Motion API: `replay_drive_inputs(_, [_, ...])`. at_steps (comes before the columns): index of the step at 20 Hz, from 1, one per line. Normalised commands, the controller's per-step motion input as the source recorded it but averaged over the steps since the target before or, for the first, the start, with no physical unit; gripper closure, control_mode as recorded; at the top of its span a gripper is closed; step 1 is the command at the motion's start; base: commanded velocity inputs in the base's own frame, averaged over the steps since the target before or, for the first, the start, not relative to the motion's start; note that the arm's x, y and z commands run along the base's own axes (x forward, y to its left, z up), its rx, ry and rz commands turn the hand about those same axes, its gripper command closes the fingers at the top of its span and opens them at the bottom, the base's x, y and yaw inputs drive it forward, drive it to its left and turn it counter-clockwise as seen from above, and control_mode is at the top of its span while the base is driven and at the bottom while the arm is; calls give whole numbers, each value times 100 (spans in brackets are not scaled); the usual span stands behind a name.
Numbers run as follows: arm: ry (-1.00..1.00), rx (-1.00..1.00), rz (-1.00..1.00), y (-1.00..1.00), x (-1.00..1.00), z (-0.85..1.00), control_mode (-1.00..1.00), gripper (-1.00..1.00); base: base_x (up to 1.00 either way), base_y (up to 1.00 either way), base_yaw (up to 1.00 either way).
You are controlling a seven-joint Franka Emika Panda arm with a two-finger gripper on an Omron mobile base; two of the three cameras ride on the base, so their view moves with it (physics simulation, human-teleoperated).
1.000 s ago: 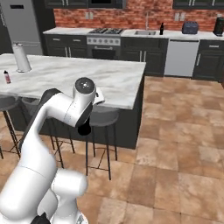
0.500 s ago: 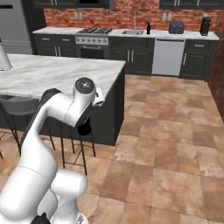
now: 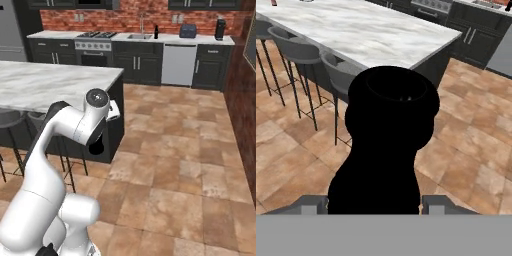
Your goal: Place the large bottle from the dining counter next to the other large bottle outside the sink, and place the small bottle from the dining counter next to the other small bottle inside the sink.
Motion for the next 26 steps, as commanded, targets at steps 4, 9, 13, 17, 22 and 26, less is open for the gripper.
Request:
replay_drive_inputs(4, [0, 0, 0, 0, 0, 0, 100, 100, 1, -60, 0])
replay_drive_inputs(9, [0, 0, 0, 0, 0, 0, 100, 100, 21, -44, 0])
replay_drive_inputs(13, [0, 0, 0, 0, 0, 0, 100, 100, 40, -33, 0])
replay_drive_inputs(17, [0, 0, 0, 0, 0, 0, 100, 100, 57, -22, -1])
replay_drive_inputs(22, [0, 0, 0, 0, 0, 0, 100, 100, 71, -18, -1])
replay_drive_inputs(26, [0, 0, 0, 0, 0, 0, 100, 100, 75, -22, -1])
